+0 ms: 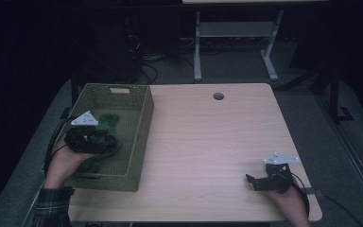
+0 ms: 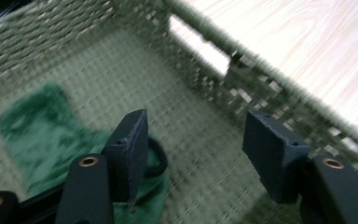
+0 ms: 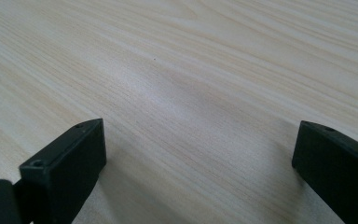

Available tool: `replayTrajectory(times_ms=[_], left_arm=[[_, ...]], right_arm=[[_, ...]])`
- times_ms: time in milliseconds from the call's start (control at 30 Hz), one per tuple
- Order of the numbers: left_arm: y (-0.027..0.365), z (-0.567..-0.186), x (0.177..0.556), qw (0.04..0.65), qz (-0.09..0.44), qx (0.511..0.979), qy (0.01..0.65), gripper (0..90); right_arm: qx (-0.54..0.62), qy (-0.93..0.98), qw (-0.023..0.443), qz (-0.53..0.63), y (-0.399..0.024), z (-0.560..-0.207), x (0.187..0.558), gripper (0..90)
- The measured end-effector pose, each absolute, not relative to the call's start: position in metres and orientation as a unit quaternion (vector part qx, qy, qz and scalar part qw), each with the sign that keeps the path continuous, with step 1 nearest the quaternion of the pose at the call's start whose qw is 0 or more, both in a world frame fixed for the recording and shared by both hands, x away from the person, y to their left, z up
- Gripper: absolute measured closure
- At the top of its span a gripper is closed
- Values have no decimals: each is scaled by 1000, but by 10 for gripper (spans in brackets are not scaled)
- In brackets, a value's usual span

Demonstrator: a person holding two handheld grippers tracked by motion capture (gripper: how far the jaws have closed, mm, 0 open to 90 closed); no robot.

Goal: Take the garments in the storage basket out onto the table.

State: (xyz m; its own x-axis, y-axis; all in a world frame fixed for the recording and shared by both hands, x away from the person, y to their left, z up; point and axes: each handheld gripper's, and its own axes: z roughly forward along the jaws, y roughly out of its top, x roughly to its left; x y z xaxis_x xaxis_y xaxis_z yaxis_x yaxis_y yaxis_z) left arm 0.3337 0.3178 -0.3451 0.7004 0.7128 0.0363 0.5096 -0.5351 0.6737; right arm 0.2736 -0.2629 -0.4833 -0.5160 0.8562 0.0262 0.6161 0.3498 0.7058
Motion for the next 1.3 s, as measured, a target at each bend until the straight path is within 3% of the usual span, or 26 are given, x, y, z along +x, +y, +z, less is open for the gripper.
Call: replayTrajectory(times_ms=[267, 833, 1300], left_arm=[[332, -356, 335, 301, 160, 864, 369, 485], [340, -369, 345, 248, 164, 882, 365, 500], [332, -400, 362, 168, 140, 905, 366, 365]], right_arm=[[459, 802, 177, 338, -263, -483, 274, 27], [459, 802, 177, 338, -263, -483, 274, 27], [459, 802, 177, 338, -263, -483, 274, 27]])
